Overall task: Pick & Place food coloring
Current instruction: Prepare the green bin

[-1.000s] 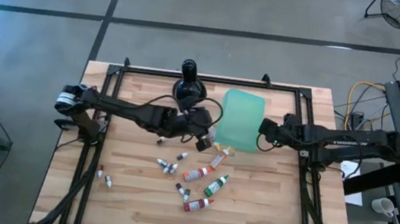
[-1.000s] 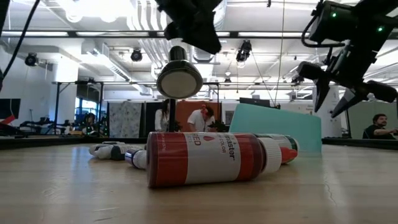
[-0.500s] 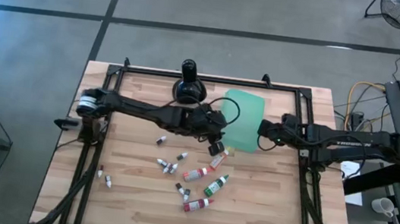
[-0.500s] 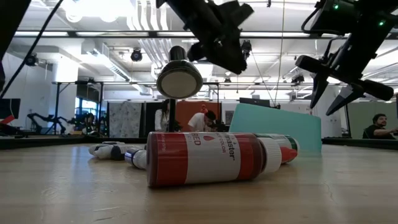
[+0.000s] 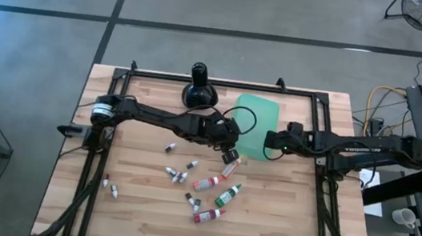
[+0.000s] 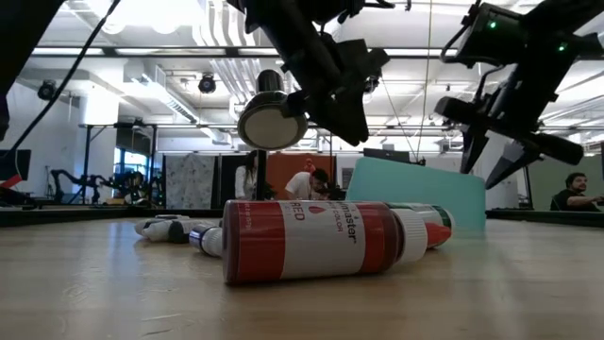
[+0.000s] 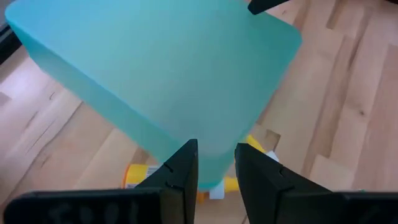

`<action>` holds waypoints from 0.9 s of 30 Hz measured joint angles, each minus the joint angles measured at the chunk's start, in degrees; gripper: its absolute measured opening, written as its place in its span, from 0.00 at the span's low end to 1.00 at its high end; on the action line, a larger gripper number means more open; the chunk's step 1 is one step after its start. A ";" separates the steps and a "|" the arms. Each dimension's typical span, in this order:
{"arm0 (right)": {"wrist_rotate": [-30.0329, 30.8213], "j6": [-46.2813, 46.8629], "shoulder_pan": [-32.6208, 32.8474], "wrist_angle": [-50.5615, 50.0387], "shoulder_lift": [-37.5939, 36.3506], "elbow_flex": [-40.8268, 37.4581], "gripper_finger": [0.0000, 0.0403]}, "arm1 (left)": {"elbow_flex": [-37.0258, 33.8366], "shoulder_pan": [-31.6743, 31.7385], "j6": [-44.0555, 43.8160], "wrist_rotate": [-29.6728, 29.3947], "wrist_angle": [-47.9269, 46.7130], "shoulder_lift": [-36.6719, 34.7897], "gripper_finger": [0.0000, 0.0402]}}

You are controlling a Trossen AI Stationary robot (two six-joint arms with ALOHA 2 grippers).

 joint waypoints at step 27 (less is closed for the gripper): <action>3.22 -19.09 -21.92 3.73 -6.10 3.48 0.43 | -0.04 -1.85 3.44 -2.08 -0.56 -0.63 0.20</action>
